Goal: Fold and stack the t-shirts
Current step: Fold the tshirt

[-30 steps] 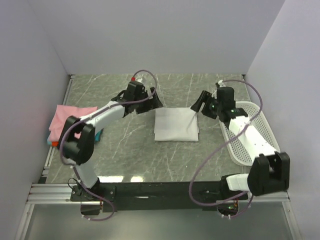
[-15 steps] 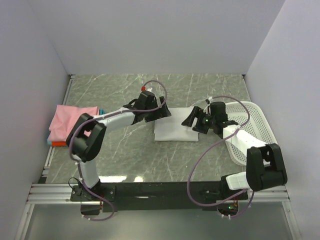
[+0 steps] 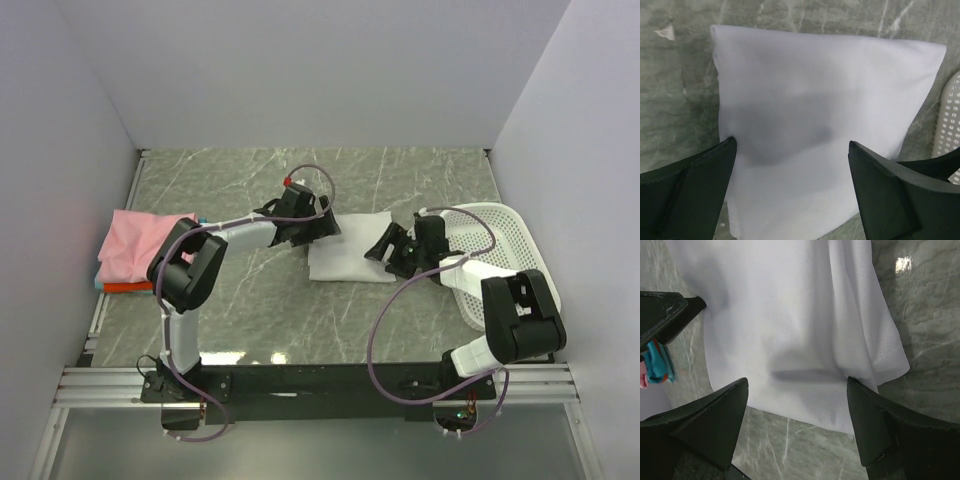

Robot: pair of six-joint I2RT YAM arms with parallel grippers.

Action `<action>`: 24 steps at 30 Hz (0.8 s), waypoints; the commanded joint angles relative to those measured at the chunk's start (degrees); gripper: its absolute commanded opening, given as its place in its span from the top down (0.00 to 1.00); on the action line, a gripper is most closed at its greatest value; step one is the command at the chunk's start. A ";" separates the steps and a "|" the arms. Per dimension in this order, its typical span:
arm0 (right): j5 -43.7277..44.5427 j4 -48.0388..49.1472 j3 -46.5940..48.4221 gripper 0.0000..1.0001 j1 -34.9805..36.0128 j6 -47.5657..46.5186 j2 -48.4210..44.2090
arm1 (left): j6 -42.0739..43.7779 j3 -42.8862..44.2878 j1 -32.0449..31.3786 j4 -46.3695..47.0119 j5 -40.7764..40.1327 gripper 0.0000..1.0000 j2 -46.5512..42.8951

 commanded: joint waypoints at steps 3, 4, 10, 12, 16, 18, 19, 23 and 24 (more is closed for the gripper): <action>6.12 -0.82 -3.87 0.13 0.31 1.40 0.92 | -0.62 -1.47 0.93 2.01 -3.11 0.01 -0.73; 6.29 -1.18 -3.87 0.13 0.22 1.40 -0.21 | -0.53 -1.56 0.93 1.93 -3.28 0.01 -1.00; 5.59 -7.67 -1.24 0.13 0.40 -1.14 -11.26 | 0.70 -1.21 0.66 0.96 -3.46 0.01 -5.56; 5.94 -12.41 0.61 0.12 0.40 -2.37 -17.49 | 1.23 -1.64 -0.04 -0.26 -4.25 0.01 -7.93; 8.48 -19.80 2.54 0.10 0.49 -3.34 -29.01 | 1.06 -3.92 -1.80 -2.29 -8.99 0.01 -13.11; 9.89 -24.89 3.25 0.09 0.58 -3.52 -35.34 | 0.88 -6.21 -2.06 -2.29 -10.14 0.01 -14.61; 10.33 -26.30 3.16 0.09 0.49 -3.52 -37.47 | 1.05 -6.83 -2.06 -2.29 -10.31 0.01 -15.23; 10.78 -28.43 0.01 0.09 0.49 -4.05 -46.70 | 1.49 -8.33 -2.06 -4.13 -13.56 0.01 -16.12; 9.64 -27.99 -1.22 0.09 0.49 -4.13 -48.20 | 1.58 -8.24 -2.06 -4.57 -14.35 0.01 -15.77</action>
